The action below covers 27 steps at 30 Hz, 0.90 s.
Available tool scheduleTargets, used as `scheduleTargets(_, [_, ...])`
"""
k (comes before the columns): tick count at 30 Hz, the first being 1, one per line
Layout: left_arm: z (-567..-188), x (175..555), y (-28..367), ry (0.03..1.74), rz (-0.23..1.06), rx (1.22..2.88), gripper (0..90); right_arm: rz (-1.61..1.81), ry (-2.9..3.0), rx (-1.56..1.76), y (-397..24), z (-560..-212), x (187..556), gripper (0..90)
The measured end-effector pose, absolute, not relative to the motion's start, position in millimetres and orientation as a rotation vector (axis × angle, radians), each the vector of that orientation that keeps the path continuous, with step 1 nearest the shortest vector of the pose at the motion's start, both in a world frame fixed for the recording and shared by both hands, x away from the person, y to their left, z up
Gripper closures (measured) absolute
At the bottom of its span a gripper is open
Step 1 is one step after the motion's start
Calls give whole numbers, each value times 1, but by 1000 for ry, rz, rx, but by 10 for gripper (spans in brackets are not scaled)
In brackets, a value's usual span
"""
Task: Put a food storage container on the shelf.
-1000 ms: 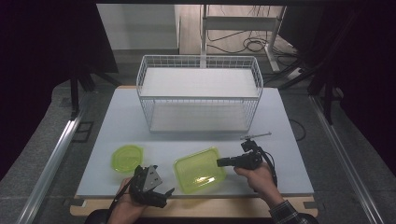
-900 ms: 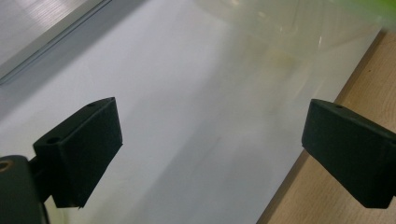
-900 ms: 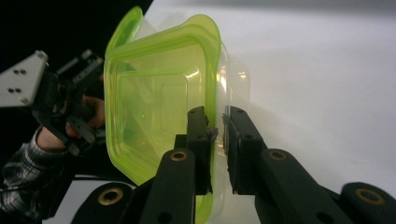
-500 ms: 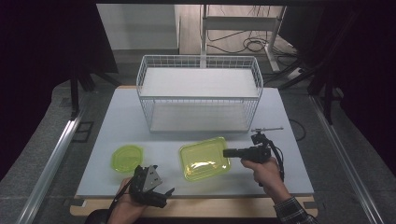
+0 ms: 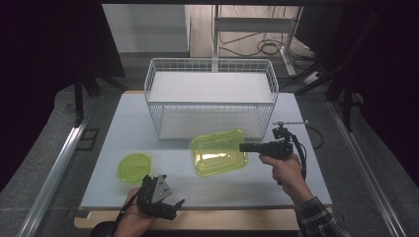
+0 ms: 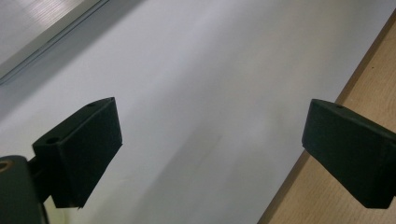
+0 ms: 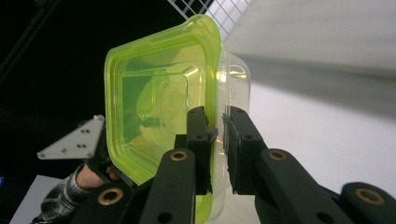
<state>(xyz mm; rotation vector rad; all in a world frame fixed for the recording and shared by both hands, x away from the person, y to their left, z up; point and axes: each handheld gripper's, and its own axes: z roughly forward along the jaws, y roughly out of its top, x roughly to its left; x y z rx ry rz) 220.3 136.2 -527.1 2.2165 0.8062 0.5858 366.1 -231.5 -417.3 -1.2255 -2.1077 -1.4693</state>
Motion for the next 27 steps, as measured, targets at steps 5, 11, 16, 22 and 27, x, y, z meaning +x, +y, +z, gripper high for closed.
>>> scheduleTargets(5, [-527, 220, 136, 805, 588, 2217, 47, -1503, -2100, -1222, -230, -404, 372, 804])
scheduleTargets(11, [-527, 220, 136, 804, 588, 2216, 47, -1563, -2062, -1225, -228, -383, 382, 804])
scheduleTargets(16, [-527, 220, 137, 803, 591, 2215, 47, -1593, -2058, -1236, -226, -370, 390, 804])
scheduleTargets(22, [-527, 220, 137, 801, 590, 2215, 47, -1641, -2069, -1264, -220, -348, 404, 804])
scheduleTargets(27, [-527, 220, 136, 802, 589, 2210, 47, -1659, -2077, -1284, -217, -339, 412, 804])
